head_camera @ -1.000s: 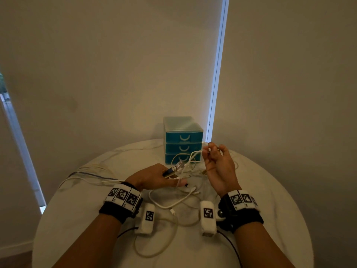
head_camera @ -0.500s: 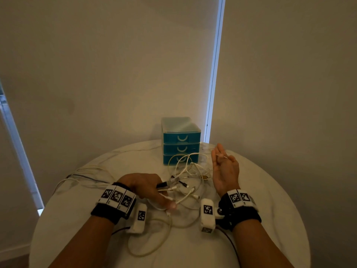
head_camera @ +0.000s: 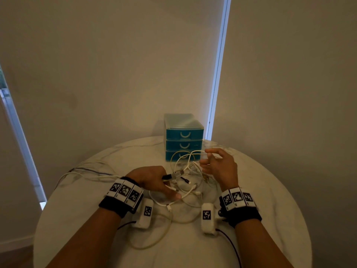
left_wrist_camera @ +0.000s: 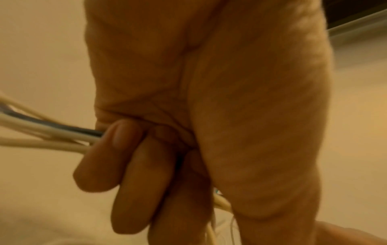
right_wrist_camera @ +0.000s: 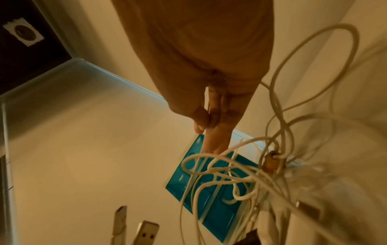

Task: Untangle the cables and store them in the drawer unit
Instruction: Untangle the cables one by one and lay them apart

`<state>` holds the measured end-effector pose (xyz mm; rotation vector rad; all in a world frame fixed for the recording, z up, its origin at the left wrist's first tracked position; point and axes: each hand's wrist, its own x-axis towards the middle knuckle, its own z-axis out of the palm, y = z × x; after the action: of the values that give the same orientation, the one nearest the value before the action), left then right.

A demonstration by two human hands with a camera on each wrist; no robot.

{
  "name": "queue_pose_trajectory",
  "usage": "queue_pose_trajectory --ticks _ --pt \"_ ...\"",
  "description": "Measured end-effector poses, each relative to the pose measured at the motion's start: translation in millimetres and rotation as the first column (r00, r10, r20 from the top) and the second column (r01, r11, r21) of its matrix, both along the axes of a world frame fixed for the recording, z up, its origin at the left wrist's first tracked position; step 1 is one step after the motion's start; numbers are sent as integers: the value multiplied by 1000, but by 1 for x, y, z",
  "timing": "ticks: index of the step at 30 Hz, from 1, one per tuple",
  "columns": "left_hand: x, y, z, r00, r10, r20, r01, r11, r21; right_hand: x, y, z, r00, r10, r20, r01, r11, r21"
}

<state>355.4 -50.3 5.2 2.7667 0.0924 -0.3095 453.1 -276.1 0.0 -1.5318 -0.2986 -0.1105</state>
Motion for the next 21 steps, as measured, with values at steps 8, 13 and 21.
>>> queue_pose_trajectory --ticks 8,13,21 --pt "0 -12 7 999 20 37 -22 998 57 -3 -2 14 980 178 -85 -169 980 103" --pt "-9 4 27 949 126 288 -37 954 -296 -15 -5 34 836 505 -216 -328 775 540" --pt "-23 13 40 756 459 466 -4 715 -699 -33 35 25 887 435 -154 -360 861 358"
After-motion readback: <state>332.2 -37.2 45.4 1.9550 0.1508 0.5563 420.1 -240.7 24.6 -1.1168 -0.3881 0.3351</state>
